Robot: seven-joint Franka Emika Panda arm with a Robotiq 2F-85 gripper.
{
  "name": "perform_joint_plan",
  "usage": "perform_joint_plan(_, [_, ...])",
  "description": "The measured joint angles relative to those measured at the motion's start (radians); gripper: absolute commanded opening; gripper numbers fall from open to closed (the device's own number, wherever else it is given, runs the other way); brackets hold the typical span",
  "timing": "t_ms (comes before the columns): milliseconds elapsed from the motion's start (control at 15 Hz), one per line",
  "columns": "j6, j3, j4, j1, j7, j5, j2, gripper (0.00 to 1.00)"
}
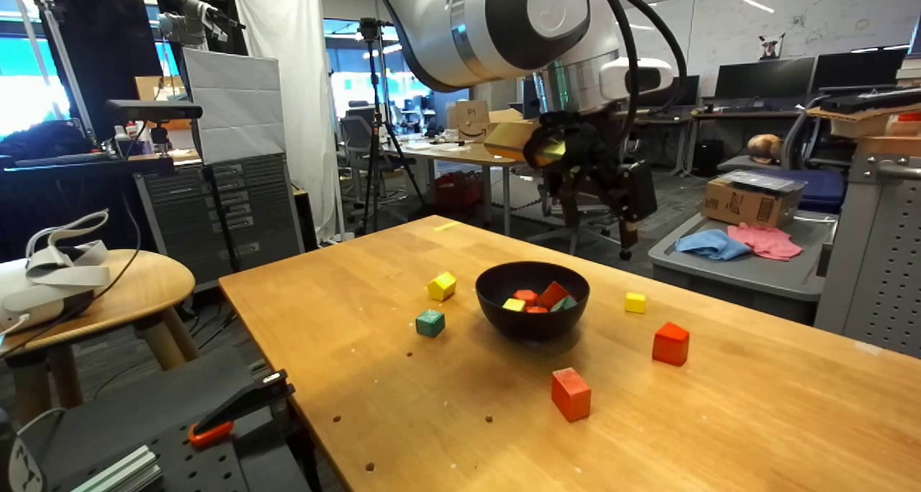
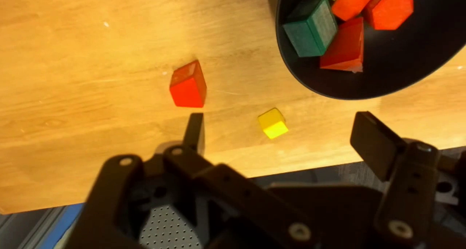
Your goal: Take the blocks from the black bowl one at a time and place them on the table
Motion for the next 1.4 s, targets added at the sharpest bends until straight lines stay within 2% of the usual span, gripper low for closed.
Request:
perform_joint_plan(333, [0.002, 0.005, -0.002, 0.005, -0.001, -0.002, 0.029, 1.00])
perform_joint_plan(1000, [0.037, 0.042, -0.008, 0.108, 0.000, -0.046, 0.094, 1.00])
perform_joint_plan(1400, [0.054, 0.051, 0.019, 0.110, -0.001, -0.034, 0.150, 1.00])
